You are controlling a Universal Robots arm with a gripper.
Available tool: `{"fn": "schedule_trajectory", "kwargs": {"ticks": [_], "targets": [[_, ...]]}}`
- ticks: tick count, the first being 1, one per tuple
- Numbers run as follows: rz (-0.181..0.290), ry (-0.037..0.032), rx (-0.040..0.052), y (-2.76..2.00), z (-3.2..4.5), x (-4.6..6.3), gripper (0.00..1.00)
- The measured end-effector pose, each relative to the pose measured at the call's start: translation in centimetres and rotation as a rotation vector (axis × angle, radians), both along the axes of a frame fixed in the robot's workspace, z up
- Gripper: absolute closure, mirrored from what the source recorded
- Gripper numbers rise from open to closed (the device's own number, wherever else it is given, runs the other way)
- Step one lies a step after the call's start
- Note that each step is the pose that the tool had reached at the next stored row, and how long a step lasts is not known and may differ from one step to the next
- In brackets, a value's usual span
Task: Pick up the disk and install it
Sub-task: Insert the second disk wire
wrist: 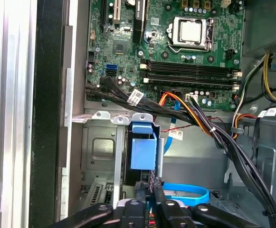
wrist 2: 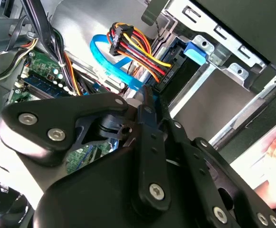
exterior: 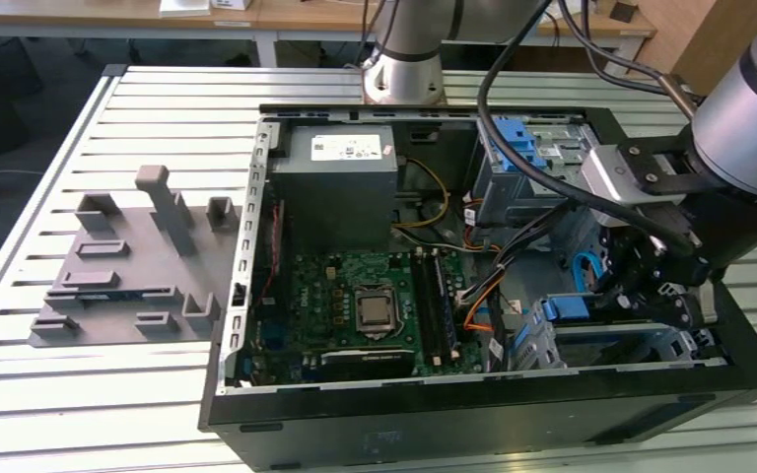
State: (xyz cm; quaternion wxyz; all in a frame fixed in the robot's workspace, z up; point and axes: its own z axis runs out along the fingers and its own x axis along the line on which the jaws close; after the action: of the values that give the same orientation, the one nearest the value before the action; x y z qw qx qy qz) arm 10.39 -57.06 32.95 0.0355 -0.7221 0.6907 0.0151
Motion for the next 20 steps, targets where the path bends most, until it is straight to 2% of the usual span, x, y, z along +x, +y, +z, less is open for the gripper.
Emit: {"fn": "schedule_trajectory", "kwargs": {"ticks": [1,2,10,18,19,20], "targets": [[0.0,0.0,0.0005,0.0,0.0,0.0,0.83],[0.0,0.0,0.0007,0.0,0.0,0.0,0.76],[0.0,0.0,0.0007,0.0,0.39,0.0,0.76],[0.0,0.0001,0.0007,0.0,1.41,0.0,0.76],[0.0,0.0,0.0007,-0.01,1.53,0.0,0.78],[0.0,0.0,0.0006,-0.01,1.65,0.0,0.84]]}}
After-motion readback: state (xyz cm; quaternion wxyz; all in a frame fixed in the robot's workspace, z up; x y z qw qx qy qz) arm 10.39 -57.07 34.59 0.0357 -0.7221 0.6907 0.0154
